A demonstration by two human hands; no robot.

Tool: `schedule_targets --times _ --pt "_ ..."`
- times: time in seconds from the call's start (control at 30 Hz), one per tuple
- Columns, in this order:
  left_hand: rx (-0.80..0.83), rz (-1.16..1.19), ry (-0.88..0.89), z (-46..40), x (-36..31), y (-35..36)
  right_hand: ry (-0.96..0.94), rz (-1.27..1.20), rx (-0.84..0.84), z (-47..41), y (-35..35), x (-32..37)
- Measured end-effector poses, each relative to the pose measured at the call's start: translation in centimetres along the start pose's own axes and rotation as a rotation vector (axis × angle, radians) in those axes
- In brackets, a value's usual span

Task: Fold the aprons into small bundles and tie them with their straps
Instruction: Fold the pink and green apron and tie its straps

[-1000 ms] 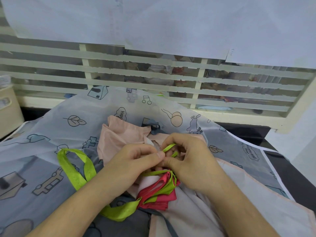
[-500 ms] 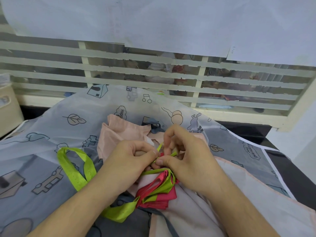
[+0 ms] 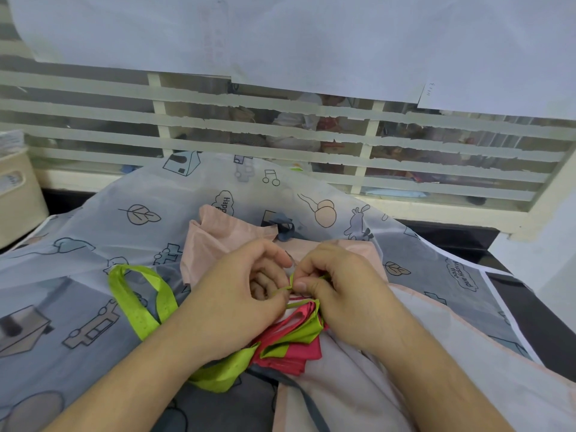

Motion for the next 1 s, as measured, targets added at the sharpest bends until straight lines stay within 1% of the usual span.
schedule_targets --times 0.1,0.17,0.23,0.3,0.47,0.57,0.7,0.83,1.0 --pt "-0.067 -0.067 0.097 0.1 -0.9 -0.4 0.087 -0.093 0.035 0.0 0.2 -0.5" --pt "-0.116 -0.180 0.210 0.3 -1.8 -0.7 0.141 -0.154 0.059 0.0 0.2 -0.8" --pt "-0.117 -0.288 0.303 0.4 -2.7 -0.5 0.183 -0.189 0.084 0.0 0.4 -1.0" --pt "-0.084 -0.327 0.327 0.5 -3.0 -0.2 0.217 -0.207 0.095 0.0 0.5 -1.3" --pt "-0.074 -0.410 0.306 0.8 -3.1 -0.3 0.257 -0.239 0.077 0.0 0.5 -1.5" --pt "-0.079 -0.414 0.258 0.8 -3.0 -0.1 0.259 -0.228 0.058 -0.1 0.5 -1.5" --pt "-0.135 -0.443 0.211 0.7 -3.0 0.3 0.269 -0.256 0.040 -0.1 0.4 -1.6" --pt "-0.192 -0.401 0.133 0.9 -2.7 0.6 0.256 -0.264 0.006 -0.1 0.5 -1.6" --pt "-0.194 -0.317 0.135 0.6 -2.2 0.6 0.216 -0.385 -0.014 0.0 0.2 -1.5"
Point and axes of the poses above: each hand's wrist, its own z-axis away from the middle knuckle, its own y-axis out of the palm, x = y × z, the point moved 8 cm from there along -z, towards the middle knuckle, and after that the axes turned 9 degrees about y, right-handed, at the moved point
